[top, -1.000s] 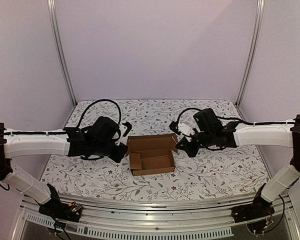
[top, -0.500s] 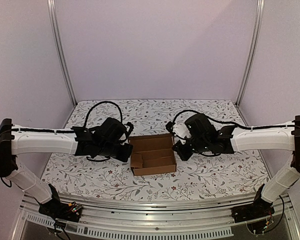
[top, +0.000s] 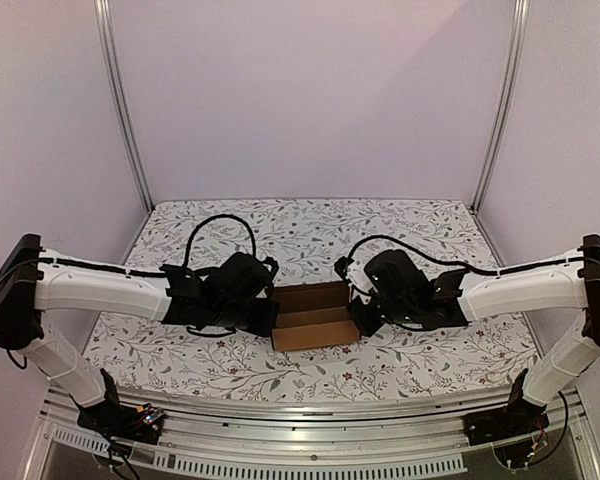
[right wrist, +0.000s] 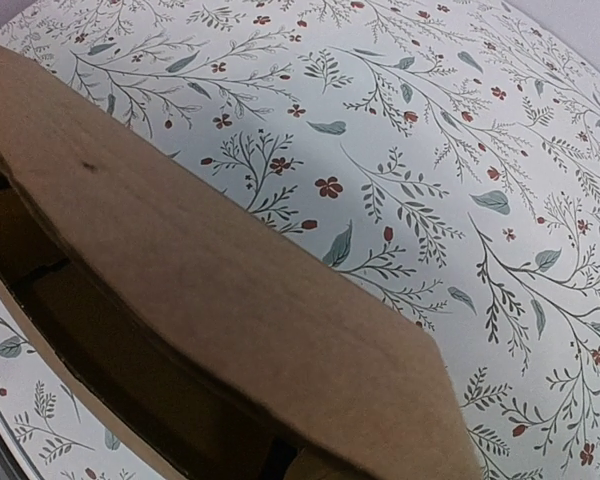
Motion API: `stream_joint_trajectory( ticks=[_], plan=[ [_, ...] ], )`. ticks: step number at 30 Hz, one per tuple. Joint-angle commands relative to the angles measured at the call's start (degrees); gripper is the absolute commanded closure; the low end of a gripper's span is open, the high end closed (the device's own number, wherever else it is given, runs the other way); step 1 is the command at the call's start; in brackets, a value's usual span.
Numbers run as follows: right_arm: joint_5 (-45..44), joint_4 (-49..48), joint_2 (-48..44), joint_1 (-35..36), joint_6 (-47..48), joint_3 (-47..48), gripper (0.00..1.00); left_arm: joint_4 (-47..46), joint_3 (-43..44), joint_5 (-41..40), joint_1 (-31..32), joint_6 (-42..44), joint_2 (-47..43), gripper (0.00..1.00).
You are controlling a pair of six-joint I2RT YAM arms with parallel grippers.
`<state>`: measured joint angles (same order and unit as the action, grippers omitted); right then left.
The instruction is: Fold the paper box
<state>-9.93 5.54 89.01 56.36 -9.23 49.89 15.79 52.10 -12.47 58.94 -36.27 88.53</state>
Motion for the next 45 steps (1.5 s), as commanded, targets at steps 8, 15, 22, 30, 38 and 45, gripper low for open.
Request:
stream_joint_trajectory(
  ticks=[8,15,22,30,38,45],
  plan=[
    [-4.77,-6.49,0.11,4.67,-3.15,-6.28,1.00,4.68,0.91,-4.97,5.91,-3.19,2.35,1.00],
    [-7.11,-6.97,-2.69,4.97,-4.80,-7.83,0.80,6.39,2.33,-7.55,7.75,-3.93,3.76,1.00],
    [-8.60,-4.06,-9.49,4.96,-5.31,-9.19,0.67,8.98,3.86,-10.95,9.07,-4.40,4.67,1.00],
    [-4.35,-1.26,-17.46,4.91,-6.24,-11.30,0.60,10.34,5.67,-13.13,9.97,-4.27,6.47,1.00],
    [-4.04,6.10,-28.02,4.90,-2.48,-7.96,0.56,11.00,6.61,-15.48,10.64,-4.60,7.78,1.00],
    [-6.06,10.50,-25.58,4.90,1.75,1.68,0.55,10.96,6.70,-17.41,11.68,-5.61,8.21,1.00]
  ],
)
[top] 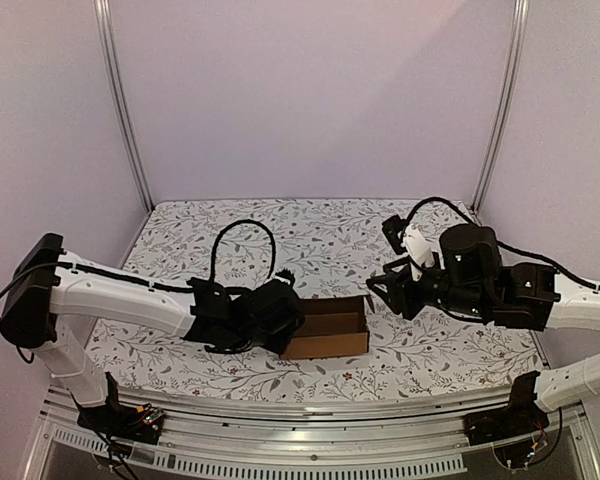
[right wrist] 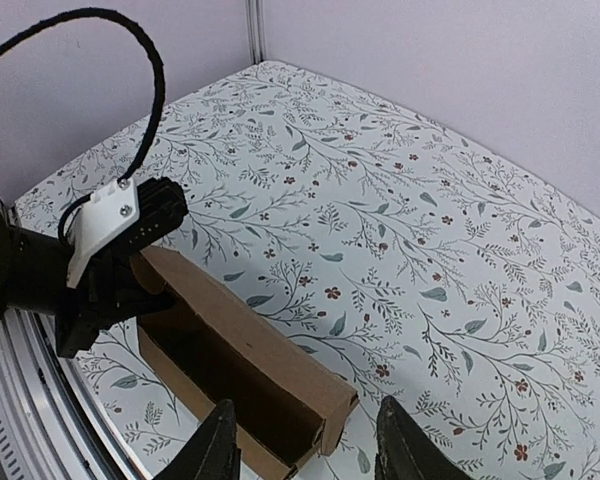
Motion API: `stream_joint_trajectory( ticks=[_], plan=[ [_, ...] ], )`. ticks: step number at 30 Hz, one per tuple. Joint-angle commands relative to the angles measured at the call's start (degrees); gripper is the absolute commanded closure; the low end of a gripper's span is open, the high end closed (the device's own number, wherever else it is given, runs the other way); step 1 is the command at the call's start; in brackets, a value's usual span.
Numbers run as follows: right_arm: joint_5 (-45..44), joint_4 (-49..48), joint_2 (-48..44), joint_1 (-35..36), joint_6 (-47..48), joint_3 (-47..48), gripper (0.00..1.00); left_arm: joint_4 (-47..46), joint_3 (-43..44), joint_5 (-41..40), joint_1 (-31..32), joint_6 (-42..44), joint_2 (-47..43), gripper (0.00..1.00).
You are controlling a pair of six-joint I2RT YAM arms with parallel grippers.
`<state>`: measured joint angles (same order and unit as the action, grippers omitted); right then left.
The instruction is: Fold the paper box
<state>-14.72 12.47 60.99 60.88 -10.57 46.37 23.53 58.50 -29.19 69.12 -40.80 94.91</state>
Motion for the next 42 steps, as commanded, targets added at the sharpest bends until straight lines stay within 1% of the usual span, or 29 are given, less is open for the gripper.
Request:
stream_joint_trajectory(
  ticks=[1,7,10,14,23,25,30,35,42],
  plan=[
    [-1.32,3.76,3.93,0.41,3.29,6.85,0.56,3.15,0.30,-1.30,1.76,-1.35,1.89,1.00],
    [-1.07,5.38,14.32,0.40,3.88,15.52,0.64,1.62,-0.06,-4.96,4.00,-3.70,2.57,1.00],
    [-1.01,5.27,19.02,0.18,3.27,17.82,0.70,1.43,0.03,-6.64,5.01,-4.68,3.65,1.00],
    [-0.19,4.34,23.66,-0.51,1.40,18.76,0.79,1.37,0.04,-8.16,6.09,-5.73,4.91,1.00],
    [0.20,0.03,29.94,-0.59,-2.47,16.47,0.91,1.52,-0.38,-9.81,7.88,-8.77,6.06,1.00],
    [0.17,-0.85,30.70,-0.61,-2.97,16.02,0.93,1.46,-0.49,-10.00,8.27,-9.31,5.93,0.95],
    [-0.18,-1.70,32.36,-0.58,-3.73,15.73,0.96,1.46,-0.87,-10.10,9.50,-10.43,5.21,0.76],
    [-0.22,-3.64,33.22,-0.54,-4.91,14.55,0.99,1.51,-1.23,-9.86,10.75,-11.70,4.07,0.66],
    [0.48,-5.59,34.52,-0.57,-6.67,12.67,1.00,2.80,-2.27,-9.50,12.83,-13.42,1.70,0.50]
  ],
)
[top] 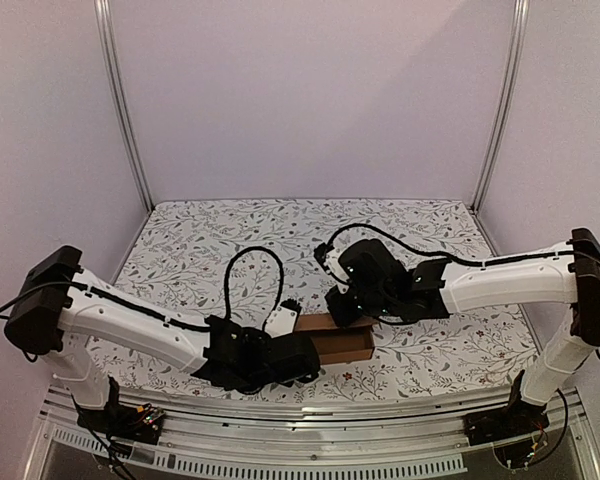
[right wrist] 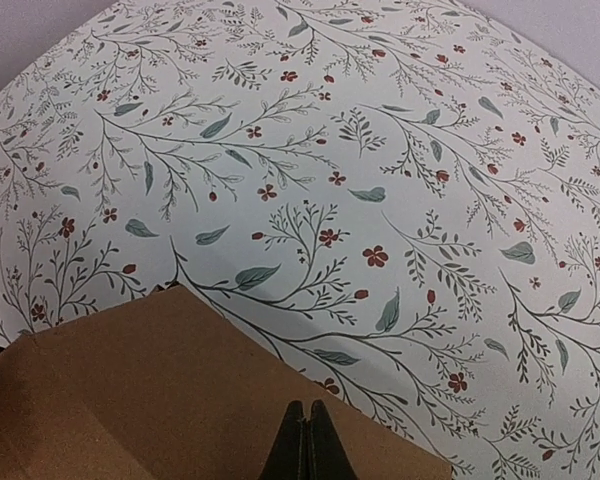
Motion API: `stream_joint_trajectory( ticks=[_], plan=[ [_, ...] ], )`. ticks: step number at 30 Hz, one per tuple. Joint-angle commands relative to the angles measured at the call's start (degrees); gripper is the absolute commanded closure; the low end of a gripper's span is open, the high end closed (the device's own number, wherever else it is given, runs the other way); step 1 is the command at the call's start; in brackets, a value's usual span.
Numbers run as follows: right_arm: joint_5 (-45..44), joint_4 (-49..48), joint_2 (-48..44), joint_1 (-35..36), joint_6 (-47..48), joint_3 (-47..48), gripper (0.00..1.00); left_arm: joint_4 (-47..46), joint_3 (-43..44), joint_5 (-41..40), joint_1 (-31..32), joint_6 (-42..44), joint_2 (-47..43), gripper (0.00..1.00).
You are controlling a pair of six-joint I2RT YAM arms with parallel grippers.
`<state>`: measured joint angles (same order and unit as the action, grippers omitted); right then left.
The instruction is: Fold the paper box
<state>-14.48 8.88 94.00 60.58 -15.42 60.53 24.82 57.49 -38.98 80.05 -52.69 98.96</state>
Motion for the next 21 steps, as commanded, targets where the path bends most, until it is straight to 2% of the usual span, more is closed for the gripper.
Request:
stream_joint_trajectory(
  ticks=[1,9,14,21],
  plan=[
    [0.20,-2.21,1.68,-0.27,-1.93,-1.81,1.00,1.76,-1.47,0.35,2.29,-1.62,-2.93,0.48],
    [-0.15,-4.38,3.06,-0.11,-2.07,-4.21,1.00,2.27,-5.41,1.26,5.68,-2.52,-10.21,0.34],
    [0.02,-6.83,4.61,-0.10,-2.72,-6.67,1.00,0.95,-7.35,2.13,7.92,0.08,-14.91,0.34],
    [-0.15,-8.40,6.48,0.33,-3.58,-8.90,1.00,-6.94,-10.87,6.33,8.35,7.60,-21.47,0.34]
  ],
)
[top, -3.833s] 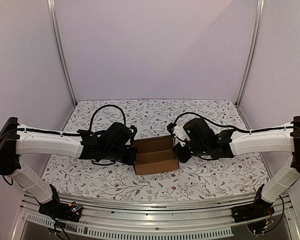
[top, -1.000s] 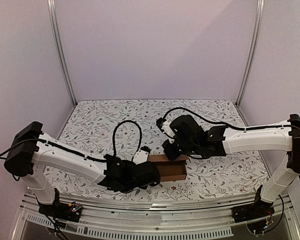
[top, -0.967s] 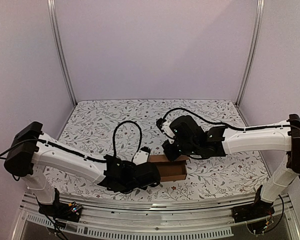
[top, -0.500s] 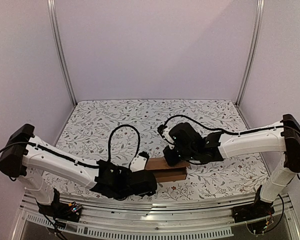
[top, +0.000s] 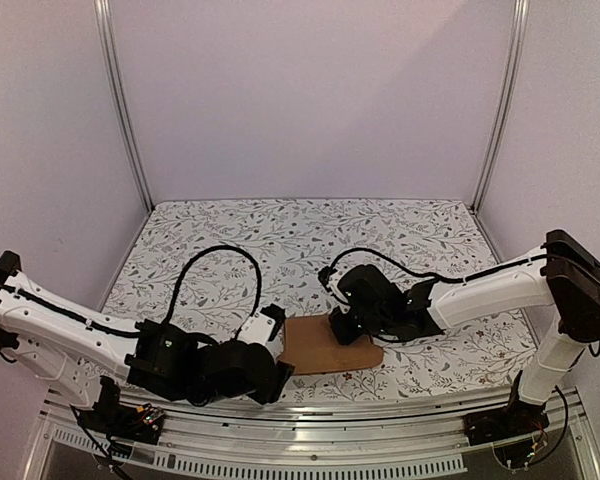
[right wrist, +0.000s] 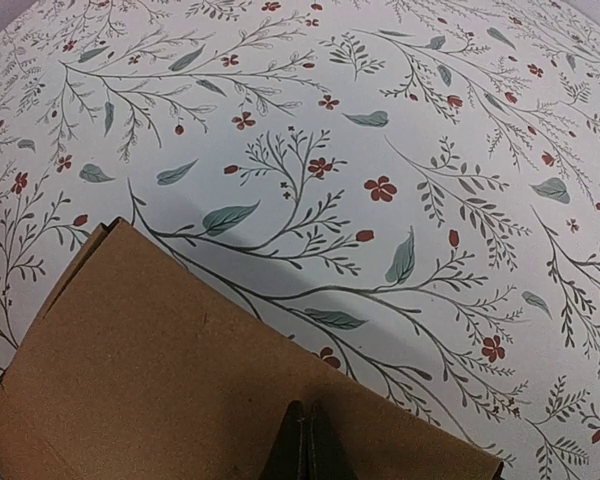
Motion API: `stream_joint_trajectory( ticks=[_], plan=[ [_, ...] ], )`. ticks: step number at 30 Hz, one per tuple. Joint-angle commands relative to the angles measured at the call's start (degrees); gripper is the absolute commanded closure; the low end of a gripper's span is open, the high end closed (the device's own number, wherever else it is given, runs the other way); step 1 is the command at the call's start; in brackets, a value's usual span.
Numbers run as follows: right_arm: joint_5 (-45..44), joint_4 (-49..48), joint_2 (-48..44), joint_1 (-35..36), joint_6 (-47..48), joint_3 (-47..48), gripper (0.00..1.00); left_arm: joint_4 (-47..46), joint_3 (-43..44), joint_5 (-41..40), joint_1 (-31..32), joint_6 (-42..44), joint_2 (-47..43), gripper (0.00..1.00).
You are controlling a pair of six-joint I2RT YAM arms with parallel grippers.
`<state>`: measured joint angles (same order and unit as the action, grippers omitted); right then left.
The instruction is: Fold the paper box
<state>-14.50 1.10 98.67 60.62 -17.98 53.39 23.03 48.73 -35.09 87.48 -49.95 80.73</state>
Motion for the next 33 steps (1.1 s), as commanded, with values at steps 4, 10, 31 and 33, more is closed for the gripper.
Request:
stream_joint_trajectory(
  ticks=[4,10,31,33],
  plan=[
    [-0.35,-0.61,1.90,0.39,-1.26,-2.63,1.00,-6.45,-2.61,1.90,-0.81,6.39,-5.23,0.35],
    [-0.35,-0.63,-0.22,0.48,-1.12,-3.10,1.00,-7.49,-3.50,5.98,-7.92,7.57,-6.02,0.44],
    [0.09,6.19,-12.75,0.47,0.59,-3.74,1.00,-18.33,-0.68,22.78,-26.04,12.65,8.71,0.55],
    [-0.02,6.93,-14.33,0.47,0.16,-4.99,1.00,-18.35,-0.05,23.54,-26.37,12.89,9.91,0.55]
  ],
)
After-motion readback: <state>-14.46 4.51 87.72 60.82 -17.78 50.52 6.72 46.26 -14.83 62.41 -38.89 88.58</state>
